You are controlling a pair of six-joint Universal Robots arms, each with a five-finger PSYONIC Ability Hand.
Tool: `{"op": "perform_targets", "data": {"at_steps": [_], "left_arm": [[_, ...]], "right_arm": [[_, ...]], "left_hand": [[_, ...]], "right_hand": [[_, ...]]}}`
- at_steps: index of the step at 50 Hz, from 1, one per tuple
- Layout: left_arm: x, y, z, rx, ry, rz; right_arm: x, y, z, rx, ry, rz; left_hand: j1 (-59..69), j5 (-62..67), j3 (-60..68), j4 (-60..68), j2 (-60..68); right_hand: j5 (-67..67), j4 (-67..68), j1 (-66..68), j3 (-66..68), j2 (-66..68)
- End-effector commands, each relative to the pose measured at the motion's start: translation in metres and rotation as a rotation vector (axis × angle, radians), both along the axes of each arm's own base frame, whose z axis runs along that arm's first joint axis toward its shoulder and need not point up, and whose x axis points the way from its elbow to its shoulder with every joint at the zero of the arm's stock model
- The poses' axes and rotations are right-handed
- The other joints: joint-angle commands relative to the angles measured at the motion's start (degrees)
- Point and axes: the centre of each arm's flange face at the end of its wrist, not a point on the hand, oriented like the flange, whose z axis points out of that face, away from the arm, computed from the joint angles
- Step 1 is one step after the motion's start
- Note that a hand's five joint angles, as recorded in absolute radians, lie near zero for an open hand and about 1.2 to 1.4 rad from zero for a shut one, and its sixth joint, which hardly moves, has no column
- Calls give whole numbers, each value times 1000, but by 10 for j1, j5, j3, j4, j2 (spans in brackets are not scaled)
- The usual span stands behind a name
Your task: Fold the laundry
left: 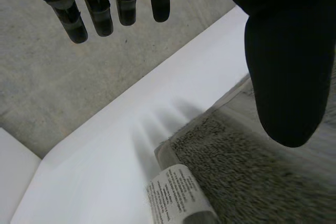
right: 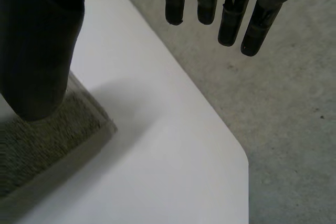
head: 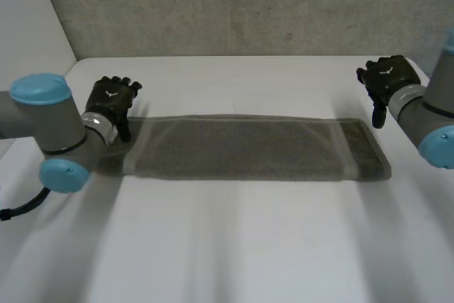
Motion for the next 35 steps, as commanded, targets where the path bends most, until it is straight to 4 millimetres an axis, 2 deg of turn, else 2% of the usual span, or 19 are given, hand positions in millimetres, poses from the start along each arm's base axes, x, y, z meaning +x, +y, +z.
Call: {"op": "perform_targets", "data": {"at_steps": [1, 2, 4, 5, 7, 8, 14, 15, 16, 18, 19, 21, 27, 29, 31, 33, 35], "left_arm": [[11, 41, 38, 23, 161, 26], [11, 41, 38, 23, 162, 26], [13, 49, 45, 19, 205, 29], [14, 55, 52, 8, 248, 32], [16, 60, 56, -1, 287, 34], [17, 65, 59, -10, 326, 35], [20, 78, 53, -26, 410, 36], [20, 78, 53, -26, 410, 36], [20, 78, 51, -38, 412, 35], [20, 78, 50, -45, 415, 34], [20, 79, 49, -52, 417, 31], [20, 79, 47, -53, 416, 32], [22, 78, 44, -48, 416, 40], [23, 77, 43, -48, 417, 41], [24, 77, 43, -47, 415, 44], [25, 77, 43, -47, 416, 46], [25, 77, 44, -49, 417, 46]], "right_arm": [[-8, 51, 22, 39, -34, 24], [-8, 51, 22, 39, -34, 24], [-12, 70, 23, 65, -36, 28], [-12, 70, 23, 65, -36, 28], [-14, 85, 15, 104, -32, 30], [-14, 86, 15, 105, -32, 30], [-15, 101, -14, 173, -37, 64], [-19, 100, -22, 175, -41, 62], [-19, 100, -22, 175, -41, 62], [-24, 96, -40, 175, -52, 59], [-24, 96, -40, 175, -52, 59], [-24, 90, -57, 170, -55, 77], [-30, 79, -72, 181, -58, 58], [-33, 76, -75, 188, -58, 48], [-36, 71, -82, 200, -57, 39], [-36, 71, -82, 200, -57, 39], [-42, 62, -83, 190, -51, 14]], "left_hand": [[-1, -19, 3, 3, 3], [-1, -19, 3, 3, 3], [-1, -19, 3, 3, 3], [-1, -19, 3, 3, 3], [-1, -19, 3, 3, 3], [0, -18, 3, 3, 3], [-1, -19, 3, 3, 3], [-1, -19, 3, 3, 3], [-1, -19, 3, 3, 3], [0, -18, 3, 3, 3], [-1, -19, 3, 3, 3], [0, -18, 3, 3, 3], [-1, -19, 3, 3, 3], [-1, -19, 3, 3, 3], [-1, -19, 3, 3, 3], [-1, -19, 3, 3, 3], [-1, -19, 3, 3, 3]], "right_hand": [[-36, -52, -35, -40, -44], [-36, -52, -35, -40, -44], [-36, -52, -35, -40, -44], [-36, -52, -35, -40, -44], [-36, -52, -35, -40, -44], [-36, -52, -35, -40, -44], [-15, -31, -15, -20, -23], [13, -2, 14, 9, 6], [14, -2, 14, 9, 6], [64, 48, 65, 60, 56], [64, 49, 65, 60, 56], [124, 109, 125, 120, 117], [197, 181, 198, 193, 189], [236, 220, 236, 231, 228], [354, 339, 355, 350, 347], [355, 340, 356, 351, 347], [662, 647, 663, 658, 655]]}}
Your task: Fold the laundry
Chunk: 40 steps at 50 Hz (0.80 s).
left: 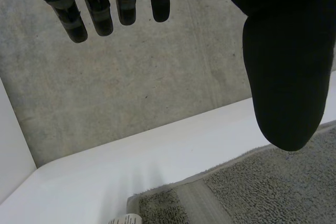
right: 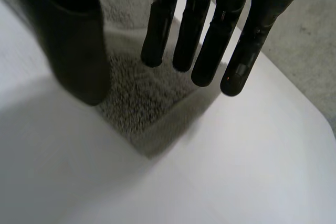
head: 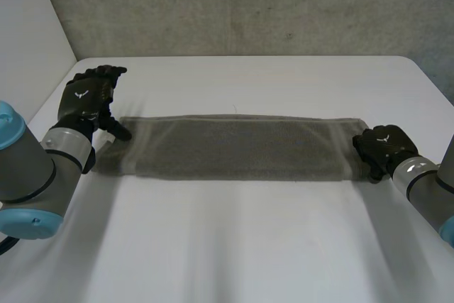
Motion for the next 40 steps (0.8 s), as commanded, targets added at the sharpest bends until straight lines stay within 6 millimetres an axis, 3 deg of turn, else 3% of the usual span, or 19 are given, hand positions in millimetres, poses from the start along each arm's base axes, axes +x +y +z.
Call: {"op": "perform_targets", "data": {"at_steps": [1, 9, 14, 17, 19, 20, 22, 23, 25, 26, 28, 29, 31, 32, 33, 34, 40], "left_arm": [[2, 0, 1, 1, 1, 4], [2, 0, 5, -3, 0, 7], [0, 6, 17, -4, -5, -4], [-1, 12, 33, 11, -8, -10], [0, 16, 62, -1, 1, -11], [0, 16, 62, -1, 1, -11], [1, 20, 82, 8, -1, -11], [1, 20, 83, 8, -1, -11], [0, 21, 92, 11, -3, -16], [-3, 22, 102, 4, -3, -22], [-6, 23, 113, -8, -1, -33], [-9, 23, 123, -23, 6, -39], [-11, 22, 134, -42, 13, -44], [-13, 22, 143, -56, 18, -51], [-16, 23, 150, -65, 24, -58], [-16, 23, 150, -65, 24, -58], [-19, 27, 155, -54, 15, -68]], "right_arm": [[-11, -14, -6, 3, 10, -38], [-52, -34, 5, -33, 52, -154], [-93, -50, 20, -110, 223, -251], [-99, -57, 27, -143, 283, -271], [-102, -60, 31, -159, 300, -284], [-104, -63, 37, -176, 304, -299], [-107, -67, 45, -201, 310, -316], [-107, -67, 45, -202, 310, -316], [-105, -73, 72, -282, 318, -333], [-105, -73, 73, -282, 318, -333], [-101, -73, 100, -358, 308, -340], [-101, -73, 101, -359, 308, -340], [-69, -62, 120, -407, 270, -282], [-69, -62, 120, -407, 270, -282], [-54, -55, 119, -396, 240, -251], [-42, -48, 115, -371, 205, -224], [-37, -32, 92, -252, 83, -214]], "left_hand": [[0, -18, 4, 5, 4], [0, -18, 4, 5, 4], [2, -16, 6, 7, 6], [0, -18, 5, 5, 4], [0, -18, 5, 5, 4], [0, -18, 5, 5, 4], [0, -18, 5, 5, 4], [0, -18, 5, 5, 4], [0, -18, 5, 5, 4], [0, -18, 4, 5, 4], [0, -18, 5, 5, 4], [0, -18, 5, 5, 4], [0, -18, 4, 5, 4], [0, -18, 5, 5, 4], [0, -18, 5, 5, 4], [0, -18, 5, 5, 4], [0, -18, 5, 5, 4]], "right_hand": [[336, 337, 335, 334, 332], [336, 337, 335, 334, 332], [336, 337, 335, 334, 332], [336, 337, 335, 334, 332], [336, 337, 335, 334, 332], [336, 337, 335, 334, 332], [336, 337, 335, 334, 332], [336, 337, 335, 334, 332], [336, 337, 335, 334, 332], [336, 337, 335, 334, 332], [336, 337, 335, 334, 332], [336, 337, 335, 334, 332], [332, 333, 331, 329, 328], [332, 333, 331, 329, 328], [60, 61, 59, 58, 56], [-91, -90, -92, -93, -94], [-181, -180, -182, -184, -185]]}}
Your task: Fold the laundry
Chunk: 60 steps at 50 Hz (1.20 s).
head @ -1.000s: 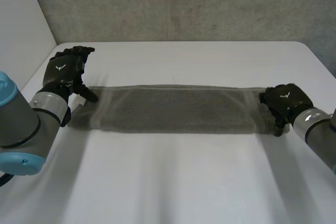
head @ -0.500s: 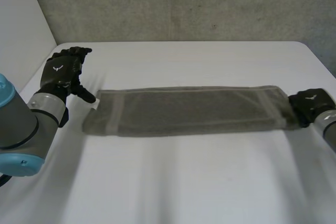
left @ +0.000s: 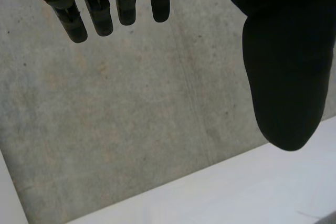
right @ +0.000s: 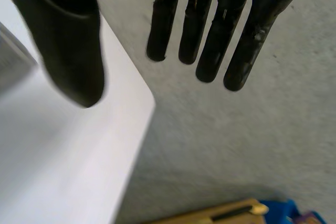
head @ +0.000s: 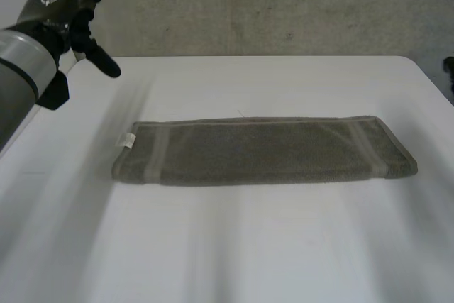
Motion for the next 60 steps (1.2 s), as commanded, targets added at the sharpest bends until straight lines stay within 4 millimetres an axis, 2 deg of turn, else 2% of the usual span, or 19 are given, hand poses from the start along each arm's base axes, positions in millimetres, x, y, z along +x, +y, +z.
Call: {"op": "perform_targets", "data": {"at_steps": [1, 5, 6, 8, 14, 16, 19, 40, 44, 47, 49, 50, 52, 56, 60], "left_arm": [[-5, 5, 1, 14, -12, -17], [-7, 6, -5, 30, -20, -26], [-7, 6, -6, 35, -20, -26], [-7, 5, -8, 39, -23, -24], [-8, -1, -16, 61, -29, -20], [-8, -2, -17, 64, -30, -18], [-9, -2, -18, 69, -32, -18], [-8, -2, -18, 71, -30, -15], [-8, -2, -18, 69, -30, -15], [-8, -1, -19, 71, -32, -15], [-8, -2, -20, 74, -33, -14], [-8, -1, -20, 74, -33, -15], [-8, -1, -20, 73, -33, -15], [-8, -1, -20, 74, -33, -15], [-8, -1, -20, 73, -33, -15]], "right_arm": [[21, 26, -33, 144, -180, 84], [23, 33, -56, 239, -262, 211], [23, 33, -56, 239, -262, 211], [19, 32, -74, 305, -299, 268], [13, 29, -88, 349, -308, 282], [2, 24, -94, 364, -311, 251], [-3, 21, -97, 363, -291, 244], [-6, 17, -116, 398, -257, 241], [-7, 14, -120, 399, -257, 236], [-7, 12, -120, 399, -257, 236], [-8, 10, -122, 401, -260, 234], [-8, 10, -122, 401, -260, 234], [-9, 8, -121, 393, -257, 234], [-14, 4, -119, 377, -250, 205], [-33, -4, -114, 348, -225, 102]], "left_hand": [[0, -18, 5, 5, 5], [0, -18, 5, 5, 5], [0, -18, 5, 5, 5], [0, -18, 5, 5, 5], [0, -18, 5, 5, 5], [0, -18, 5, 5, 5], [0, -18, 5, 5, 5], [0, -18, 5, 5, 5], [0, -18, 5, 5, 5], [0, -18, 5, 5, 5], [0, -18, 5, 5, 5], [0, -18, 5, 5, 5], [0, -18, 5, 5, 5], [0, -18, 5, 5, 5], [0, -18, 5, 5, 5]], "right_hand": [[-104, -111, -108, -109, -110], [-106, -113, -110, -111, -112], [-106, -113, -110, -111, -112], [-93, -99, -96, -98, -99], [-54, -61, -58, -59, -60], [-54, -61, -58, -59, -60], [-54, -61, -58, -59, -60], [-4, -10, -7, -8, -10], [117, 111, 114, 113, 111], [160, 153, 156, 155, 154], [284, 277, 280, 279, 278], [284, 278, 280, 279, 278], [431, 424, 427, 426, 425], [432, 425, 428, 427, 426], [432, 425, 428, 427, 426]]}}
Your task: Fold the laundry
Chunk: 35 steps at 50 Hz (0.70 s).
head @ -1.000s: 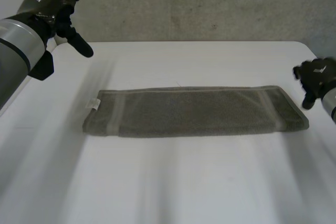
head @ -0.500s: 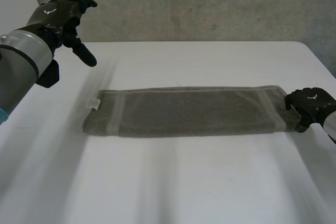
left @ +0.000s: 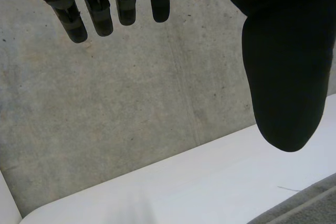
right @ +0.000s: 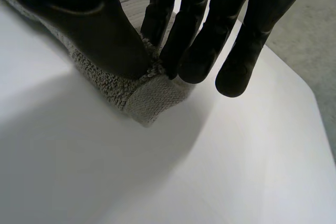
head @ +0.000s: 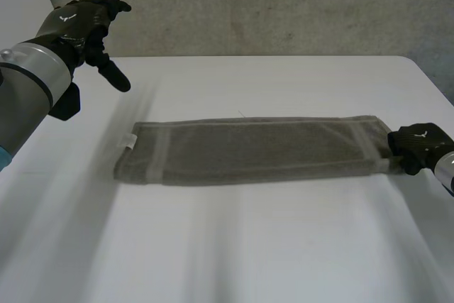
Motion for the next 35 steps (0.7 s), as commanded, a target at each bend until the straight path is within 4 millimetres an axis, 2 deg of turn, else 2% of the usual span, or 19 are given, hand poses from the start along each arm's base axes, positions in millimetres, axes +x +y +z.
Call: {"op": "perform_targets", "data": {"at_steps": [1, 10, 12, 15, 16, 17, 19, 20, 22, 23, 24, 25, 26, 27, 28, 30, 31, 33, 35], "left_arm": [[0, 0, 0, 0, 0, 1], [1, 1, 5, -14, 5, 3], [1, 1, 7, -19, 6, 3], [2, 1, 7, -19, 6, 4], [2, 1, 7, -19, 6, 4], [2, 1, 7, -19, 6, 4], [2, 1, 7, -19, 6, 6], [2, 1, 7, -19, 6, 6], [2, 1, 6, -16, 5, 4], [2, 2, 7, -17, 5, 4], [2, 2, 6, -16, 5, 3], [2, 2, 6, -16, 5, 3], [2, 2, 6, -14, 5, 3], [2, 2, 6, -14, 5, 3], [2, 2, 6, -14, 5, 3], [2, 3, 6, -14, 5, 3], [2, 3, 5, -13, 4, 3], [2, 3, 6, -16, 5, 3], [1, 3, 5, -13, 3, 1]], "right_arm": [[-21, -10, 6, -28, 47, -110], [-86, -31, 24, -93, 262, -307], [-87, -34, 30, -114, 291, -313], [-69, -36, 57, -192, 297, -288], [-44, -32, 77, -256, 283, -239], [-43, -32, 78, -256, 282, -238], [20, -19, 105, -351, 230, -105], [20, -19, 105, -351, 229, -104], [90, 7, 122, -419, 182, 55], [91, 7, 122, -420, 181, 56], [125, 26, 129, -450, 160, 135], [125, 26, 129, -450, 160, 136], [157, 47, 133, -473, 139, 215], [186, 70, 133, -484, 123, 293], [187, 70, 133, -484, 122, 294], [233, 112, 114, -459, 105, 439], [233, 113, 114, -459, 105, 440], [268, 151, 86, -418, 106, 571], [282, 168, 73, -398, 109, 624]], "left_hand": [[0, -18, 5, 5, 5], [0, -18, 5, 5, 5], [0, -18, 4, 5, 4], [0, -18, 5, 5, 5], [0, -18, 5, 5, 5], [0, -18, 5, 5, 5], [0, -18, 4, 5, 4], [0, -18, 5, 5, 5], [0, -18, 4, 5, 4], [0, -18, 4, 5, 4], [0, -18, 4, 5, 4], [0, -18, 4, 5, 4], [0, -18, 4, 5, 4], [0, -18, 4, 5, 4], [0, -18, 5, 5, 5], [0, -18, 5, 5, 5], [0, -18, 4, 5, 4], [0, -18, 5, 5, 5], [0, -18, 4, 5, 4]], "right_hand": [[39, 33, 42, 34, 46], [39, 33, 42, 34, 46], [39, 33, 42, 34, 46], [39, 33, 42, 34, 46], [39, 33, 42, 34, 46], [39, 33, 42, 34, 46], [39, 33, 42, 34, 46], [39, 33, 42, 34, 46], [39, 33, 42, 34, 46], [39, 33, 42, 34, 46], [39, 33, 42, 34, 46], [39, 33, 42, 34, 46], [39, 33, 42, 34, 46], [39, 33, 42, 34, 46], [39, 33, 42, 34, 46], [39, 33, 42, 34, 46], [39, 33, 42, 34, 46], [39, 33, 42, 34, 46], [39, 33, 42, 34, 46]]}}
